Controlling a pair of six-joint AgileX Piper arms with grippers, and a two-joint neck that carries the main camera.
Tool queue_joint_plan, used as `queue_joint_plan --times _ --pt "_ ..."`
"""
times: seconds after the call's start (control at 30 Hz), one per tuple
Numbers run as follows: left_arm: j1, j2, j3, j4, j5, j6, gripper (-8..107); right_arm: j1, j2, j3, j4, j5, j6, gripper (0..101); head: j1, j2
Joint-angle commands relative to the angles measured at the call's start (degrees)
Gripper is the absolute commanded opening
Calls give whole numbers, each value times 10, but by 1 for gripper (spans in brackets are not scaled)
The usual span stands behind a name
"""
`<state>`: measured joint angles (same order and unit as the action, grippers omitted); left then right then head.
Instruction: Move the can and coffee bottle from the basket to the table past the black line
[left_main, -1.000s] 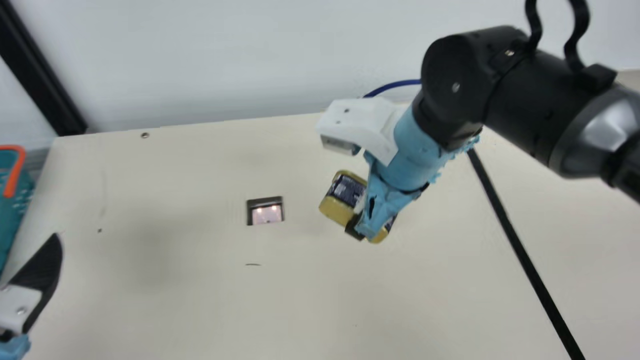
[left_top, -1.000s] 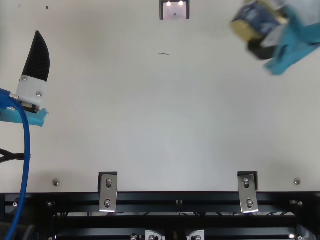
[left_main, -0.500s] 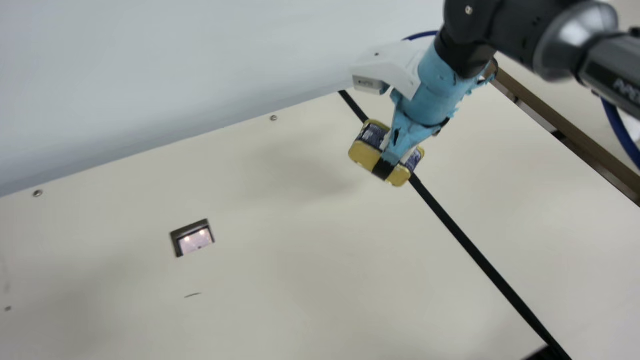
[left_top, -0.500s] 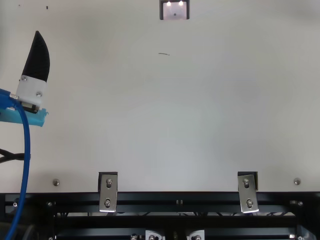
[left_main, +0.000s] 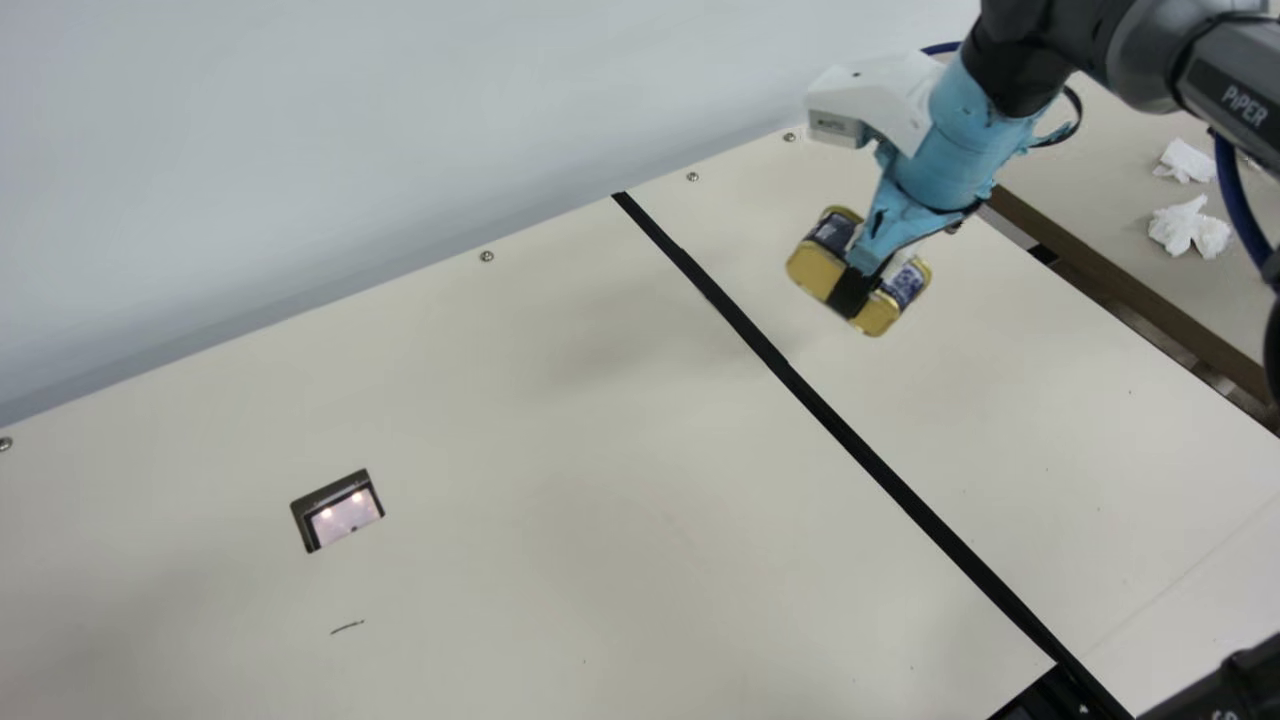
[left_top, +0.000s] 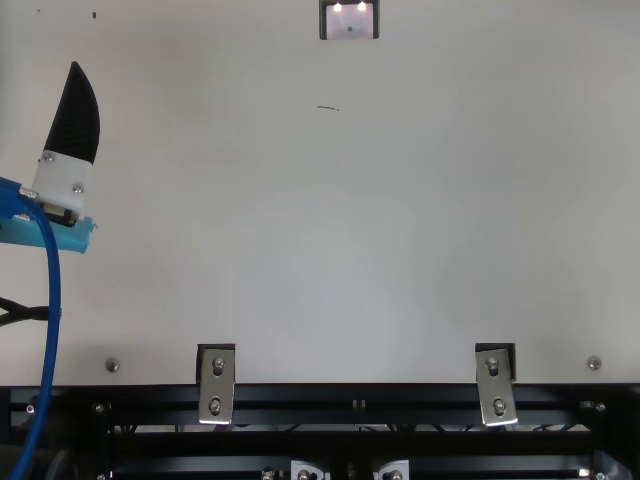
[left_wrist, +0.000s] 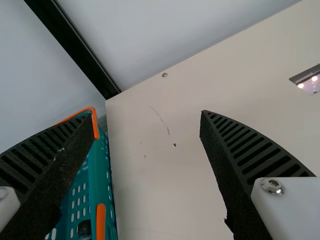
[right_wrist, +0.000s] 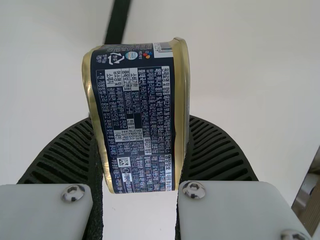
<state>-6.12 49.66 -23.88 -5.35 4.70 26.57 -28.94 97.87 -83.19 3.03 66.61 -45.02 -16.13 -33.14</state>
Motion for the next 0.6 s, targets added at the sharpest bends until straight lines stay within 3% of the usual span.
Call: queue_joint_plan --times 0.0,0.57 --pt "0 0 0 0 0 0 90 -19 5 1 -4 -6 -1 0 -11 -12" --pt "0 0 0 0 0 0 90 -111 27 64 -90 -66 12 0 -11 -12"
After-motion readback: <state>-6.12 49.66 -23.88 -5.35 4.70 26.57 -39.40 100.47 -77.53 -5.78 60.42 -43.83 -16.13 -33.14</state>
